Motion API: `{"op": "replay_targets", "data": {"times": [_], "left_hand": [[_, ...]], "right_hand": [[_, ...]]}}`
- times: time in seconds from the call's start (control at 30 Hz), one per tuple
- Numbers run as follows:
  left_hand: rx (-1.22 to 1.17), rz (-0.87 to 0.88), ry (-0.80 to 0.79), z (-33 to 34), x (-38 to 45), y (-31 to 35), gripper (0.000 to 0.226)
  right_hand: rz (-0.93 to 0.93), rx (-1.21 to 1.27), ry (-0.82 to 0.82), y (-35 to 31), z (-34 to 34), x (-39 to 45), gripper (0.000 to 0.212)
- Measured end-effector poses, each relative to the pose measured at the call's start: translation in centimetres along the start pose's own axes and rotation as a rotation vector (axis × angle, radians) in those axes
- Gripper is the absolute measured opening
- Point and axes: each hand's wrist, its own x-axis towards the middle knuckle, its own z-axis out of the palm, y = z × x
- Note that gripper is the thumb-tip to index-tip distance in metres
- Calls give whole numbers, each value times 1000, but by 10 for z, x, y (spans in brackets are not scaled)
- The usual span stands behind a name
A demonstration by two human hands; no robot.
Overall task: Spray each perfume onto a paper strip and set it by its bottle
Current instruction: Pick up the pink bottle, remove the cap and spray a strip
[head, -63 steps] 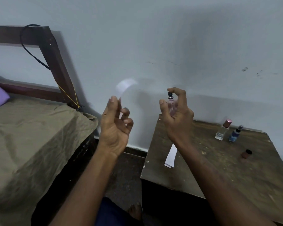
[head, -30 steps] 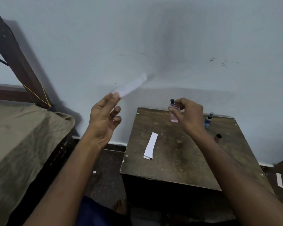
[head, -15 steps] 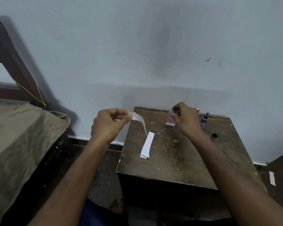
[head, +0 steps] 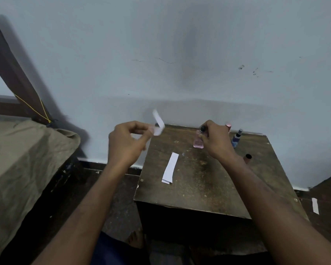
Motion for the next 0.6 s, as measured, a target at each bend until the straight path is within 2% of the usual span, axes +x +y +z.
{"op": "replay_targets", "data": {"times": [0.03, 0.13, 0.2, 0.23, 0.33, 0.47, 0.6], "left_hand": [[122, 22, 16, -2, -3, -1, 15], [162, 67, 8, -1, -3, 0, 15], [381, 135, 47, 1, -7, 7, 12], [401, 120, 48, 1, -7, 6, 12], [263, 97, 5, 3, -9, 7, 16], [539, 150, 42, 5, -13, 12, 16], [412, 138, -12, 11, -14, 13, 12]], "right_hand": [[0, 7, 3, 0, -1, 0, 28], [-1, 26, 4, -1, -2, -1, 31], [-2, 29, -1, -1, -2, -2, 33], [-6, 26, 1, -1, -3, -2, 33], [-26, 16, 37, -1, -10, -4, 31], [-79, -14, 92, -1, -26, -11, 39], [-125, 23, 192, 0, -45, -20, 26]]}}
